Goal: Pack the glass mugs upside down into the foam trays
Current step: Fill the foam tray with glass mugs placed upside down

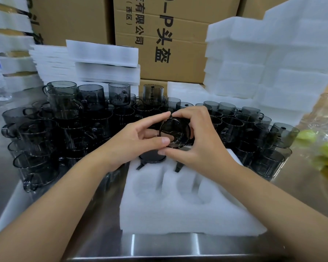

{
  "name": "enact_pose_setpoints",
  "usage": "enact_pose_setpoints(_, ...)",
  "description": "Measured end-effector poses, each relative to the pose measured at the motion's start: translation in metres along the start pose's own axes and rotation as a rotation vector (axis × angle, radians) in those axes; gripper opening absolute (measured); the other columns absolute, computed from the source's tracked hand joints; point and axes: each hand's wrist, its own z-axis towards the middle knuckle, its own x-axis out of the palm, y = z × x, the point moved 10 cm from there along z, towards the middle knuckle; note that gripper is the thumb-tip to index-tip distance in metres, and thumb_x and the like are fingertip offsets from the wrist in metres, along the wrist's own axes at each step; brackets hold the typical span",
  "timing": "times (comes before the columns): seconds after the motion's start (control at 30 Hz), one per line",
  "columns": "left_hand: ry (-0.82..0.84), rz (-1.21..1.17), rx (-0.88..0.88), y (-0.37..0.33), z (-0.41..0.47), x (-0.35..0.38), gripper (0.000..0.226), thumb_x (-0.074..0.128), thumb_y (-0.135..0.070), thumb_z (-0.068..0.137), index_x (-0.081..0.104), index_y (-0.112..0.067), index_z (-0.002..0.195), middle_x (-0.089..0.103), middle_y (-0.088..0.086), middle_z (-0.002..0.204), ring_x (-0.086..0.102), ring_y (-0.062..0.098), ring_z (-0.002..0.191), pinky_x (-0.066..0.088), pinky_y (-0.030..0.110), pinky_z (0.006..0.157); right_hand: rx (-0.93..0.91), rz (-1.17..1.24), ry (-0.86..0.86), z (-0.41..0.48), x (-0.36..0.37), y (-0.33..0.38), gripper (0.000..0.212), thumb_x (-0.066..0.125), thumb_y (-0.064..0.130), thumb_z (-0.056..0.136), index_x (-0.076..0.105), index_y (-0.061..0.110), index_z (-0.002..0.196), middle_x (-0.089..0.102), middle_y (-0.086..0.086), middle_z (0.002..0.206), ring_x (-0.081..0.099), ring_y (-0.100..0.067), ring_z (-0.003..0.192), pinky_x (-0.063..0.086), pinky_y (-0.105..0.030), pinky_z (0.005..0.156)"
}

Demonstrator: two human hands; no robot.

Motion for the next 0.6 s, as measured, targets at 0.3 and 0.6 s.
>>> enact_pose_setpoints(0.3, -0.032, -0.065, -0.017, 0.006, 0.004, -0.003, 0.074, 0.074, -0.033, 0.069, 0.047, -0.025, 0.138, 0.074, 0.008, 0.103, 0.070, 0.017, 0.095, 0.052, 0.020, 0.078, 0.051, 0.054, -0.041, 0.000, -0.005, -0.005, 0.057, 0.073, 0.031, 0.072, 0.052, 0.020, 0.124, 0.047, 0.007, 0.110, 0.045, 0.010, 0.101, 0.034, -0.005, 0.082)
enact_pose_setpoints(0.6, 0.008, 0.035, 0.003, 0.002, 0.004, 0.005, 0.065, 0.071, -0.048, 0.065, 0.048, -0.038, 0.125, 0.075, -0.002, 0.096, 0.069, 0.011, 0.096, 0.052, 0.016, 0.073, 0.361, 0.163, -0.047, -0.003, -0.032, -0.045, 0.047, 0.073, 0.028, 0.076, 0.056, 0.036, 0.119, 0.062, 0.016, 0.099, 0.051, 0.007, 0.070, 0.040, -0.007, 0.068)
